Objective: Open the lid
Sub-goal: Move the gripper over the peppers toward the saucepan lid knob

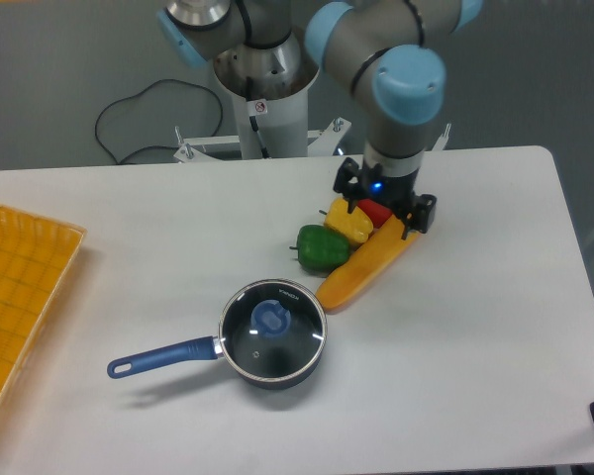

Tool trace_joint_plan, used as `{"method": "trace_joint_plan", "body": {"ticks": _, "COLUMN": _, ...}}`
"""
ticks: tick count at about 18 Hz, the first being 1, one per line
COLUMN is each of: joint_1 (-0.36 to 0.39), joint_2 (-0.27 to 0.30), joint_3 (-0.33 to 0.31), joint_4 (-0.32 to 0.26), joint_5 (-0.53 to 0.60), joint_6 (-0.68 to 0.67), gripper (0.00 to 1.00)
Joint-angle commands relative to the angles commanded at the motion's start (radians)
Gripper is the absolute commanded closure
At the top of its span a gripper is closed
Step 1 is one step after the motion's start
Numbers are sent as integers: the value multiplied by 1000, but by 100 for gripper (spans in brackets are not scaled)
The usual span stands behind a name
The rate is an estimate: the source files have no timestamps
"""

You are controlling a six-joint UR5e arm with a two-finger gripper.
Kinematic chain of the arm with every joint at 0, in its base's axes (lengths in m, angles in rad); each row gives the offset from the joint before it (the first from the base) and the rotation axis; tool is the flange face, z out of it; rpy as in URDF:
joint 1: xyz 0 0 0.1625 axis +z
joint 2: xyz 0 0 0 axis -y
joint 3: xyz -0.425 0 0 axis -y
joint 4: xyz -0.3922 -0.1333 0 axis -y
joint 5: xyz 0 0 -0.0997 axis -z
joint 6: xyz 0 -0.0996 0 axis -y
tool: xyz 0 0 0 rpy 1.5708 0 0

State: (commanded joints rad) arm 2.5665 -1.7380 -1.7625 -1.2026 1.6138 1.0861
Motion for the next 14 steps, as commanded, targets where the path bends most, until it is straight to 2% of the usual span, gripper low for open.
{"method": "trace_joint_plan", "body": {"ticks": 10, "joint_1": -117, "joint_2": -3, "joint_3": 3, "joint_4": 5, "joint_5": -25, "joint_6": -31, "gripper": 0}}
{"method": "trace_joint_plan", "body": {"ticks": 14, "joint_1": -166, "joint_2": -23, "joint_3": 9, "joint_4": 8, "joint_5": -22, "joint_6": -44, "gripper": 0}}
